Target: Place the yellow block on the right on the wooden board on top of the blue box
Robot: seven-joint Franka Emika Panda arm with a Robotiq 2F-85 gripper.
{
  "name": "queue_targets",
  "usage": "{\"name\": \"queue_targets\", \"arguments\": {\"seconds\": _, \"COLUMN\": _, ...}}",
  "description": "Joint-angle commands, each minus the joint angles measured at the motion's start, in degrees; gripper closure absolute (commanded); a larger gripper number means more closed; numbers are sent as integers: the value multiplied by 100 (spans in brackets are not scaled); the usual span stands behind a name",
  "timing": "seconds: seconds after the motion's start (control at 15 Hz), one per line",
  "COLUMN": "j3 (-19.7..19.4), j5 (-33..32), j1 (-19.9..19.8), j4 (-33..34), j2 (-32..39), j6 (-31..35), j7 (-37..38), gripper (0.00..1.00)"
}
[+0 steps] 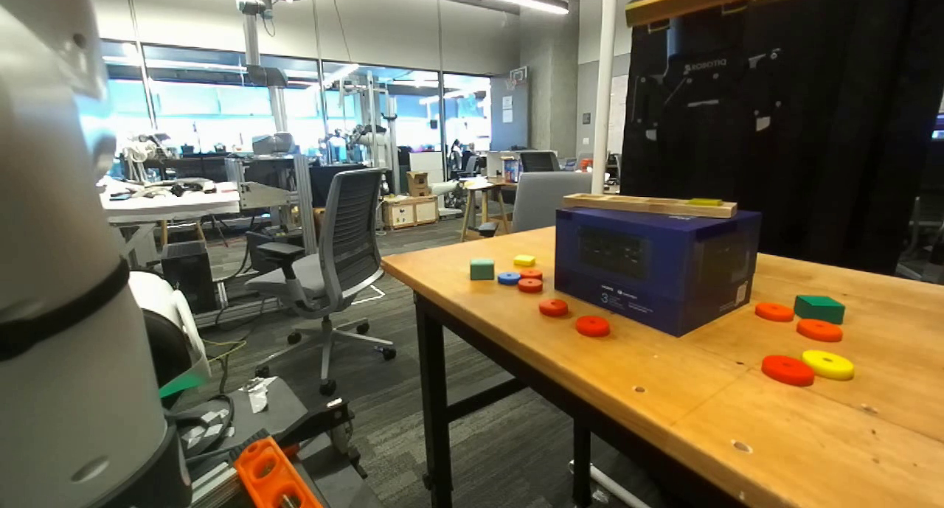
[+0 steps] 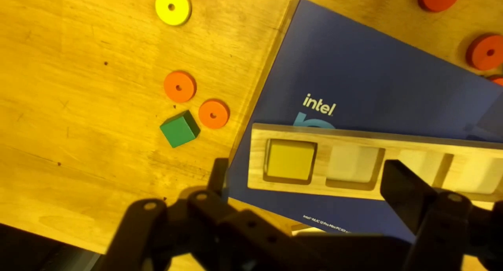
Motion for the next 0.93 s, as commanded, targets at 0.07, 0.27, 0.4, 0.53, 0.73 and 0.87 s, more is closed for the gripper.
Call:
{"name": "queue_targets", "arguments": {"seconds": 0.07, "j3": 32, "j5": 55, "j1": -16, "j4": -800, "j2": -1073, "j6": -341, "j7": 469, "gripper": 0}}
{"name": "queue_targets", "arguments": {"seconds": 0.27, "j3": 11, "j5": 112, "j1": 5, "j4": -1529, "j2": -1780, "j6": -384, "j7": 688, "gripper": 0}}
{"name": "queue_targets", "arguments": {"seconds": 0.4, "j3": -2, "j5": 46, "j1": 7, "j4": -2060, "j2": -2245, "j6": -313, "j7": 758, "gripper": 0}}
{"name": "queue_targets", "arguments": {"seconds": 0.53, "j3": -16, "j5": -14, "j1": -1, "j4": -2469, "j2": -2612, "j6": -336, "j7": 798, "gripper": 0}}
{"name": "queue_targets", "arguments": {"seconds": 0.73, "j3": -42, "j5": -103, "j1": -24, "j4": -2929, "j2": -3092, "j6": -394, "j7": 823, "gripper": 0}}
{"name": "queue_targets", "arguments": {"seconds": 0.87, "j3": -35, "j5": -152, "j1": -62, "j4": -3115, "j2": -3376, "j6": -474, "j7": 958, "gripper": 0}}
